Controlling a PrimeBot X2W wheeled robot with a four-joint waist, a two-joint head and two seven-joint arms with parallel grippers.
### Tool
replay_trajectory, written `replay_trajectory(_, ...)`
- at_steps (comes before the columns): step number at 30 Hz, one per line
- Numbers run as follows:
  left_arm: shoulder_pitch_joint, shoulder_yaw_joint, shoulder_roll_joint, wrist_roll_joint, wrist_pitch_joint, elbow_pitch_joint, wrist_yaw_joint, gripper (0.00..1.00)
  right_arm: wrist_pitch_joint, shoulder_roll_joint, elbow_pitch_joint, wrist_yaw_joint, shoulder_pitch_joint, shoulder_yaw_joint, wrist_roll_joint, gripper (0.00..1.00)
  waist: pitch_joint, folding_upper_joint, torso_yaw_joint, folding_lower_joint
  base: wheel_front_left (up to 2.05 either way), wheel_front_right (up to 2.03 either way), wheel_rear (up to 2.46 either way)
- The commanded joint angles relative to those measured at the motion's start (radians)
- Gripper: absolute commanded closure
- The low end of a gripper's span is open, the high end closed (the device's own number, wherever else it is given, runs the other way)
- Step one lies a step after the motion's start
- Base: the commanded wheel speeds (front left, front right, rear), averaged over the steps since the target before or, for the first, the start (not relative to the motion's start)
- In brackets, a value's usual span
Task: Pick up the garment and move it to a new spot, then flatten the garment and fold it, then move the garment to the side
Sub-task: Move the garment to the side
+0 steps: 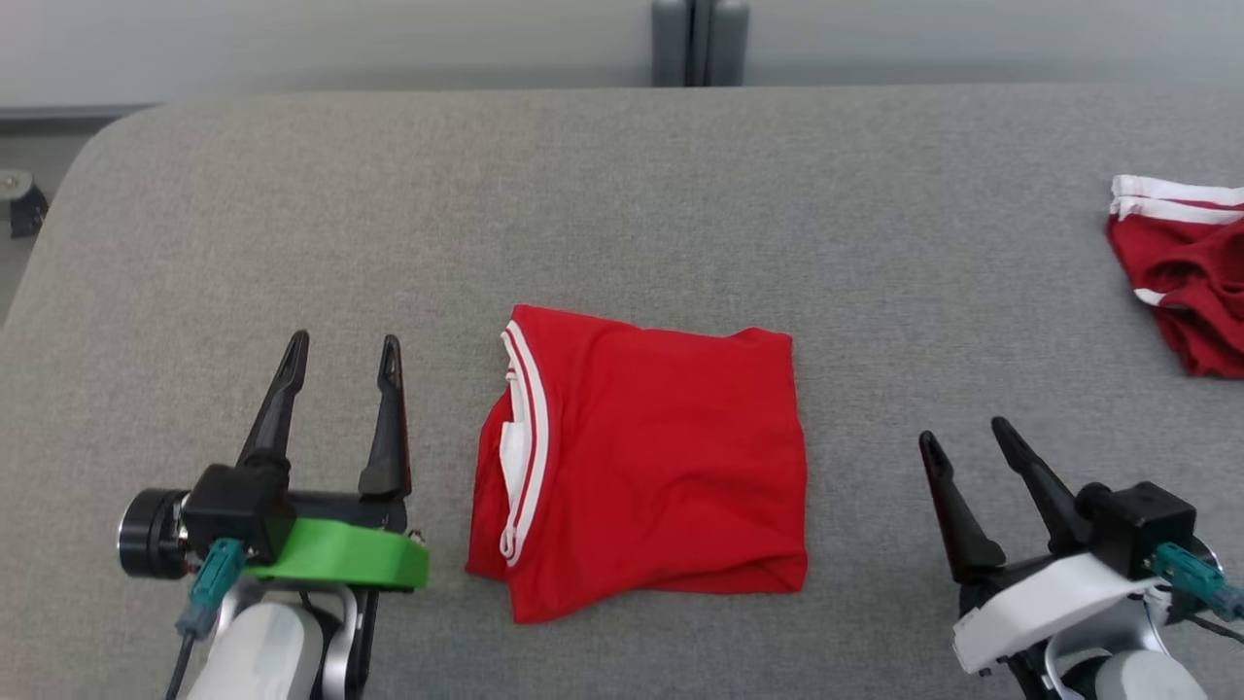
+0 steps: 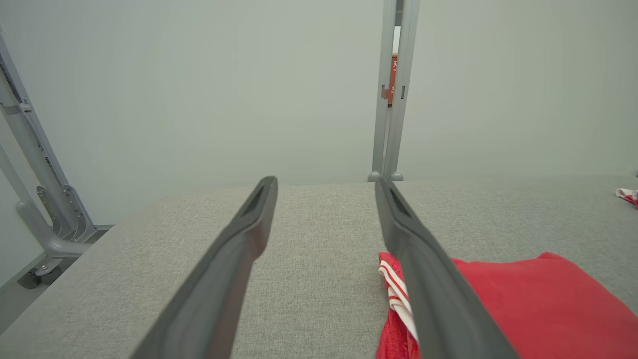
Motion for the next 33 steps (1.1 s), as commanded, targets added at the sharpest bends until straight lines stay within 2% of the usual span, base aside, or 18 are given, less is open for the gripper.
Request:
replay_trajectory(1, -0.035, 0.006, -0.011, 0.016, -0.004, -0.006, -0.009, 0.0, -0.006, -0.004, 0.02, 0.0, -0.032, 0.02, 0.006, 0.0, 0.105, 0.0, 0.091, 0.0, 0.0, 0.0, 0.0)
replay_trajectory(7, -0.08, 0.032, -0.056, 0.049, -0.003, 0.0, -0.039, 0.0, 0.022, -0.003, 0.16, 0.0, -0.117, 0.117, 0.039, 0.0, 0.147, 0.0, 0.121, 0.0, 0.0, 0.0, 0.0)
replay_trajectory(14, -0.076, 0.071, -0.087, 0.085, -0.004, 0.009, -0.068, 0.0, 0.059, 0.005, 0.267, 0.0, -0.189, 0.184, 0.104, 0.0, 0.151, 0.0, 0.117, 0.0, 0.0, 0.0, 0.0)
replay_trajectory(15, -0.074, 0.075, -0.09, 0.09, -0.004, 0.009, -0.074, 0.0, 0.068, 0.002, 0.279, 0.0, -0.197, 0.199, 0.113, 0.13, 0.151, 0.0, 0.114, 0.0, 0.0, 0.0, 0.0)
replay_trajectory(16, -0.073, 0.079, -0.094, 0.094, -0.004, 0.009, -0.077, 0.0, 0.07, 0.002, 0.286, 0.0, -0.202, 0.208, 0.123, 0.31, 0.151, 0.0, 0.112, 0.0, 0.0, 0.0, 0.0)
replay_trajectory(17, -0.072, 0.083, -0.097, 0.098, -0.004, 0.01, -0.083, 0.0, 0.075, 0.0, 0.295, 0.0, -0.208, 0.216, 0.135, 0.63, 0.151, 0.0, 0.109, 0.0, 0.0, 0.0, 0.0)
replay_trajectory(18, -0.071, 0.088, -0.099, 0.101, -0.004, 0.011, -0.085, 0.0, 0.077, -0.003, 0.301, 0.0, -0.214, 0.223, 0.141, 1.0, 0.151, 0.0, 0.106, 0.0, 0.0, 0.0, 0.0)
replay_trajectory(24, -0.067, 0.106, -0.107, 0.131, -0.004, 0.009, -0.101, 0.0, 0.041, -0.034, 0.283, 0.0, -0.252, 0.259, 0.163, 1.0, 0.151, 0.0, 0.072, 0.0, 0.0, 0.0, 0.0)
replay_trajectory(29, -0.041, 0.129, -0.095, 0.152, -0.004, -0.003, -0.1, 0.0, 0.009, -0.084, 0.257, -0.001, -0.262, 0.282, 0.167, 1.0, 0.153, 0.0, -0.017, 0.0, 0.0, 0.0, 0.0)
replay_trajectory(33, -0.044, 0.13, -0.09, 0.161, -0.004, -0.026, -0.109, 0.0, -0.013, -0.145, 0.253, -0.001, -0.268, 0.252, 0.167, 1.0, 0.164, 0.0, -0.101, 0.0, 0.0, 0.0, 0.0)
